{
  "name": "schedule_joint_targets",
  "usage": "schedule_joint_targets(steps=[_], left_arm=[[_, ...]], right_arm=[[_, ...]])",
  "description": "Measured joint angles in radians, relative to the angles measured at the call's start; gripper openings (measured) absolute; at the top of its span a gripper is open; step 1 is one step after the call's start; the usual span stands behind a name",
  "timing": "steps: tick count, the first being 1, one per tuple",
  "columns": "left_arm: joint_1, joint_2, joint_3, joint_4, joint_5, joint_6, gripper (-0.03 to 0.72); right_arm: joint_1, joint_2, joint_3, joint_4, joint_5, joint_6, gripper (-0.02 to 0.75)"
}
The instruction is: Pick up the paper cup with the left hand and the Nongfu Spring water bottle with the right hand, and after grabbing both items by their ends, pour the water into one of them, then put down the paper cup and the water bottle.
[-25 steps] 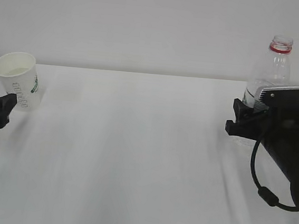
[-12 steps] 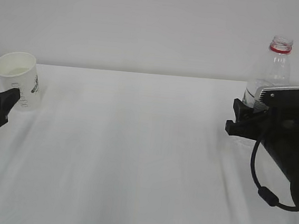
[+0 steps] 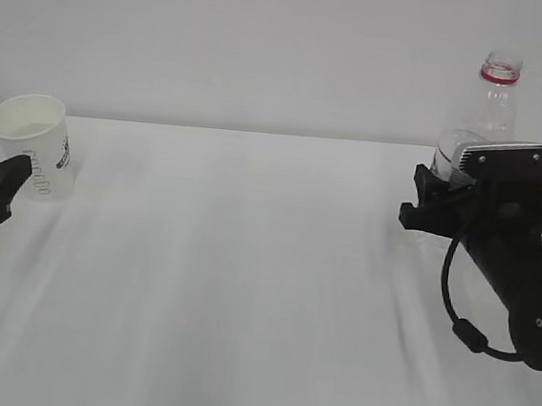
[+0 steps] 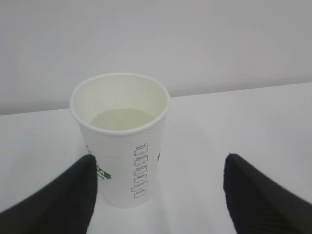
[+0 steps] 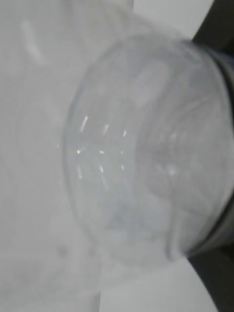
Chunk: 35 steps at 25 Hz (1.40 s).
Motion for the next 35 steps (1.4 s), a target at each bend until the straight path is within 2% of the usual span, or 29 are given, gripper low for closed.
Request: schedule_joint_targets(steps=[25, 35], left_arm=[[0.000, 0.000, 0.002, -0.005, 0.000, 0.000, 0.587], [0.000, 0.000, 0.002, -0.005, 0.000, 0.000, 0.585]], right_arm=[[0.000, 0.217, -0.248, -0.026, 0.006, 0.000, 0.468], [0.000, 0.236, -0.283, -0.026, 0.038, -0.026, 0.468]])
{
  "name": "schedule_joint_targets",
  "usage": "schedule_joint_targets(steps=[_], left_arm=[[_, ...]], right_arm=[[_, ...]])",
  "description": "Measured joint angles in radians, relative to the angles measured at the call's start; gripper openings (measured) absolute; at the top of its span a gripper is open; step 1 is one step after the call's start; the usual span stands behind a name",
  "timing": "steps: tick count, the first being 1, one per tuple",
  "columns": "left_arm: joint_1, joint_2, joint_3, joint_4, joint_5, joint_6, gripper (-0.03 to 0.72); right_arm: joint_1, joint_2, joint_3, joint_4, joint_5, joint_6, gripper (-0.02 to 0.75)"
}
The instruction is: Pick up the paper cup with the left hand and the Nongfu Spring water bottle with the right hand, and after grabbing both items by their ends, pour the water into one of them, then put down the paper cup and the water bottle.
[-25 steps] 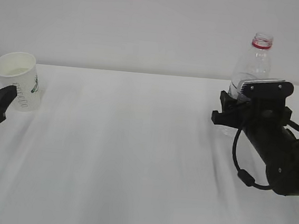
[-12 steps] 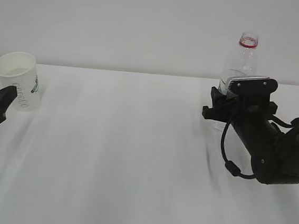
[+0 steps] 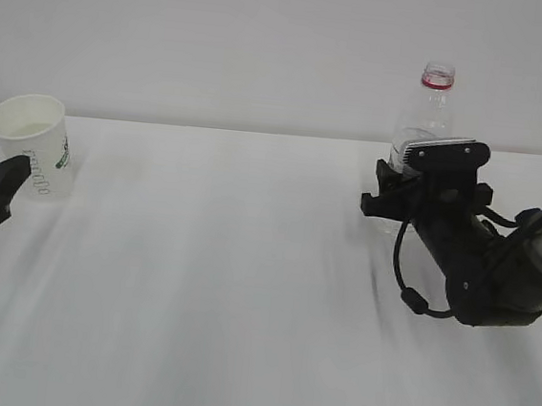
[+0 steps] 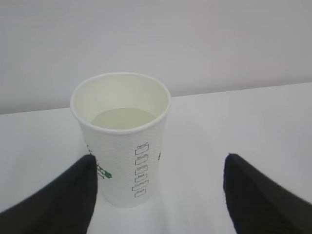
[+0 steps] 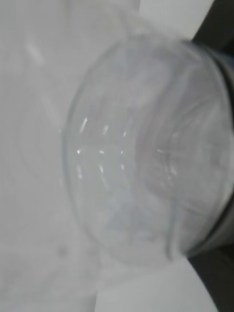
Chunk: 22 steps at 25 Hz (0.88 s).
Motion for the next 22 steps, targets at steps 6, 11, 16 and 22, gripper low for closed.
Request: schedule_joint_targets(steps=[6, 11, 16, 22], left_arm=[[0.000, 0.000, 0.000, 0.000, 0.000, 0.000, 0.584], [0.000, 0.000, 0.000, 0.000, 0.000, 0.000, 0.580], [0.000, 0.000, 0.000, 0.000, 0.000, 0.000, 0.578], [0.000, 0.000, 0.000, 0.000, 0.000, 0.000, 0.576]], right_arm=[[0.000, 0.002, 0.000, 0.000, 0.000, -0.014, 0.490], [0.000, 0.002, 0.000, 0.000, 0.000, -0.014, 0.541], [0.000, 0.002, 0.000, 0.002, -0.025, -0.009, 0.559], [0.000, 0.002, -0.002, 0.000, -0.054, 0.032, 0.561]])
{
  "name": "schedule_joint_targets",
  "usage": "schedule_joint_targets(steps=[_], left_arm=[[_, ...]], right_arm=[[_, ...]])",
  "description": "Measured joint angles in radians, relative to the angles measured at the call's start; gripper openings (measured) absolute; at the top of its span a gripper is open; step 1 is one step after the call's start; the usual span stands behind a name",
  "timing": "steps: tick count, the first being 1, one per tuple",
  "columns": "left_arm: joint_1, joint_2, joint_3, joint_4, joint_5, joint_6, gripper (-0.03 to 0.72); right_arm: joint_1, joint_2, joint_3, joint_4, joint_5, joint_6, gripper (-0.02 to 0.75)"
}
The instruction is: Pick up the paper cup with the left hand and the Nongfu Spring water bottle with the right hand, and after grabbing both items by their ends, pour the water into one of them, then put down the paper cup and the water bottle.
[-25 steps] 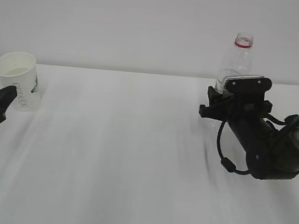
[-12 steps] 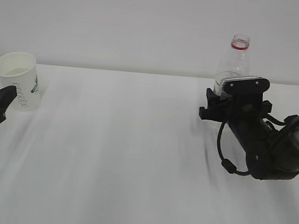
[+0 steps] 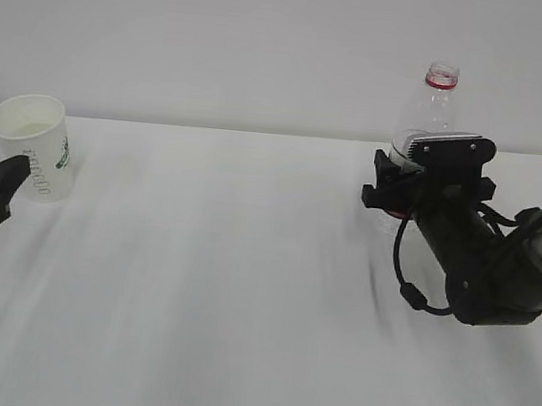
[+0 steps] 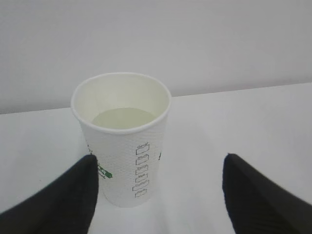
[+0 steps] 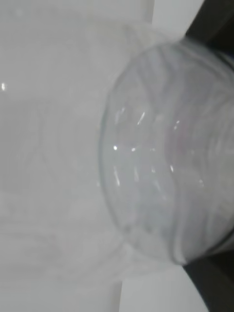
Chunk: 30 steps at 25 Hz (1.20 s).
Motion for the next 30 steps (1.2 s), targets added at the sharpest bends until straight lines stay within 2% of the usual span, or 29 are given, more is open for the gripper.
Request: schedule_joint_targets(steps=[4, 7, 12, 24, 30], left_arm=[[0.000, 0.000, 0.000, 0.000, 0.000, 0.000, 0.573], [0.000, 0.000, 0.000, 0.000, 0.000, 0.000, 0.570], [0.000, 0.000, 0.000, -0.002, 0.000, 0.000, 0.569], [0.000, 0.000, 0.000, -0.014, 0.000, 0.000, 0.567], [0.000, 0.000, 0.000, -0.039, 0.000, 0.000, 0.538]], right_arm=[[0.000, 0.000, -0.002, -0.010, 0.000, 0.054, 0.636], [0.000, 0.000, -0.002, -0.015, 0.000, 0.059, 0.665], [0.000, 0.000, 0.006, -0.018, -0.007, 0.036, 0.667], [0.000, -0.082, 0.148, -0.031, -0.013, -0.032, 0.662], [0.000, -0.150, 0.202, -0.045, -0.013, -0.032, 0.660]])
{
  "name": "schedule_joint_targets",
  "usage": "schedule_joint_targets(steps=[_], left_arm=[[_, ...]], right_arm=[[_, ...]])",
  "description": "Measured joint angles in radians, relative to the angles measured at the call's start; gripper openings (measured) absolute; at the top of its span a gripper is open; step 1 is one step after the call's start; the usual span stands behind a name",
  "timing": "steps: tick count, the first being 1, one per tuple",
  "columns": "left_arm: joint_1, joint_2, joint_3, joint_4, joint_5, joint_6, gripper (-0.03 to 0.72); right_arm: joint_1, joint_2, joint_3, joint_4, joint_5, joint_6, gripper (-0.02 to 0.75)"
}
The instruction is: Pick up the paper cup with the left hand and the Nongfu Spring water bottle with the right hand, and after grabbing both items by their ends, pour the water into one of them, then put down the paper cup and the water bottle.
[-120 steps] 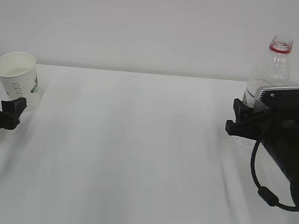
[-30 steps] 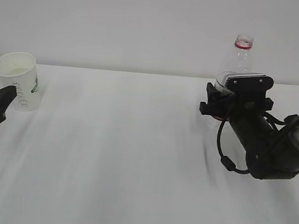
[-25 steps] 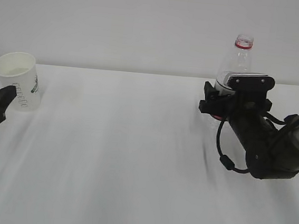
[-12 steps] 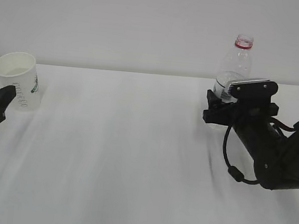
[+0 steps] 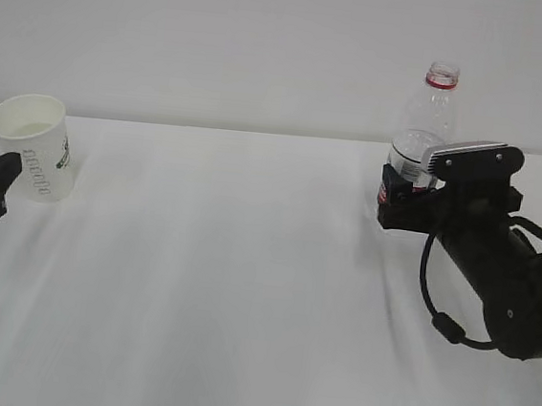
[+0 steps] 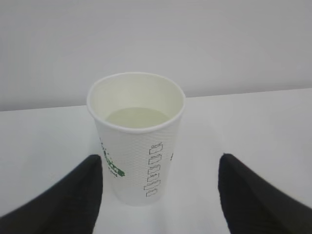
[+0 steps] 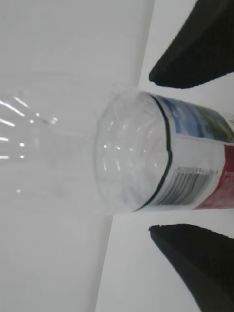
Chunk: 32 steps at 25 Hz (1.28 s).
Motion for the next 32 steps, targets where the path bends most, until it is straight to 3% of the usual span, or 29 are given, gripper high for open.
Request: schedule_joint_targets(steps=[9, 32], left_arm=[[0.000, -0.103, 0.000, -0.006, 0.003, 0.002, 0.533], [0.000, -0.486, 0.009, -0.015, 0.314, 0.002, 0.530]], right_arm=[[0.000, -0.104, 0.075, 0.000, -0.002, 0.000, 0.650], [0.000, -0.410, 0.339, 0.000, -0.004, 0.000, 0.643]])
